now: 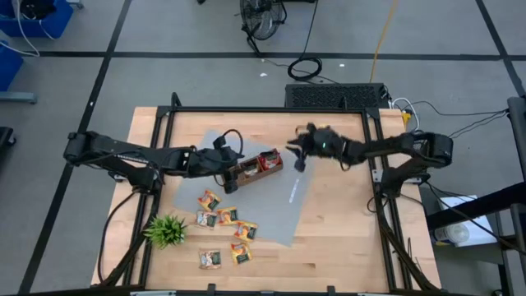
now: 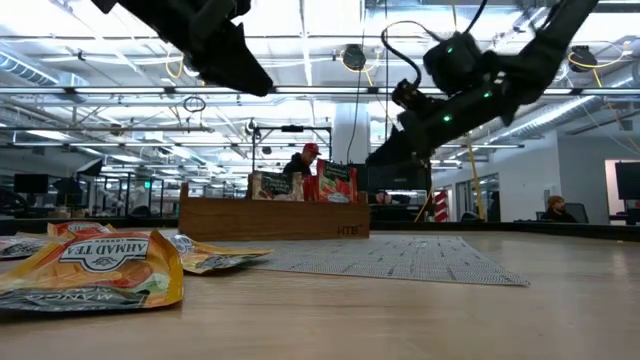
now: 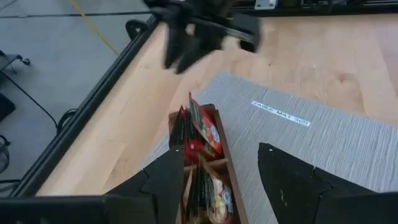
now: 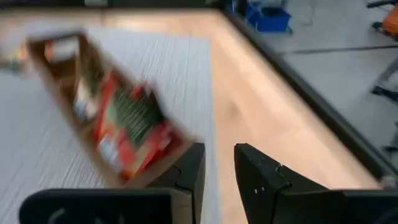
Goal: Pick & Place Tea
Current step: Adjust the wooden organizer
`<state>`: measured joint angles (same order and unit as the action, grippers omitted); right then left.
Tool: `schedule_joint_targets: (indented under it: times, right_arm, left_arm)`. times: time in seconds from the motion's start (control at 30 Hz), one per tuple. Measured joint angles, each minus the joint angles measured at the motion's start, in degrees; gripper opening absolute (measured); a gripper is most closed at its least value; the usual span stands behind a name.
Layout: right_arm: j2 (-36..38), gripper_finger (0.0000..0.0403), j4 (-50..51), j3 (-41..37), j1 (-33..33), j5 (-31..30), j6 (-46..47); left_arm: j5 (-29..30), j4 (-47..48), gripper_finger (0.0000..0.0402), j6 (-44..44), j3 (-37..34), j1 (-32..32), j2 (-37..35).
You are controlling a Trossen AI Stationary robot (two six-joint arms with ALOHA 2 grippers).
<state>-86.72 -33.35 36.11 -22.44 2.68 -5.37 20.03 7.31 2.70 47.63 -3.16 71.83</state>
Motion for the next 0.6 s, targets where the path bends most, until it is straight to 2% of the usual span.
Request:
schedule_joint_targets:
  times: [0.13, 0.23, 0.3, 0.37, 0.53, 0.6]
  right_arm:
    - [-6.4, 0.0073, -0.7, 5.3, -3.5, 9.4, 2.5]
    - [-11.7, 0.0064, 1.6, 10.3, -3.8, 8.0, -0.9]
    - [-14.4, 0.0039, 5.1, 14.2, -4.7, 7.4, -2.1]
    - [-16.4, 0.0011, 8.7, 17.2, -6.0, 10.3, -2.2]
    - [-21.8, 0.0001, 12.6, 23.0, -7.1, 13.7, -1.1]
    - [-23.7, 0.0001, 14.2, 24.3, -7.1, 16.8, -1.0]
  left_arm:
    - [0.0, -0.7, 0.0207, -0.7, -0.1, 0.0, 0.0]
    - [-0.1, -1.4, 0.0207, -2.6, -0.1, -0.3, -1.2]
    - [-0.3, -1.7, 0.0207, -2.8, -0.1, -0.4, -2.2]
    - [-0.5, -0.6, 0.0207, -2.8, -0.1, -0.5, -3.0]
    - [-0.4, 0.5, 0.0207, -2.6, -0.1, -0.7, -3.8]
    - [-0.5, 1.1, 0.0207, -2.9, -0.2, -0.8, -3.7]
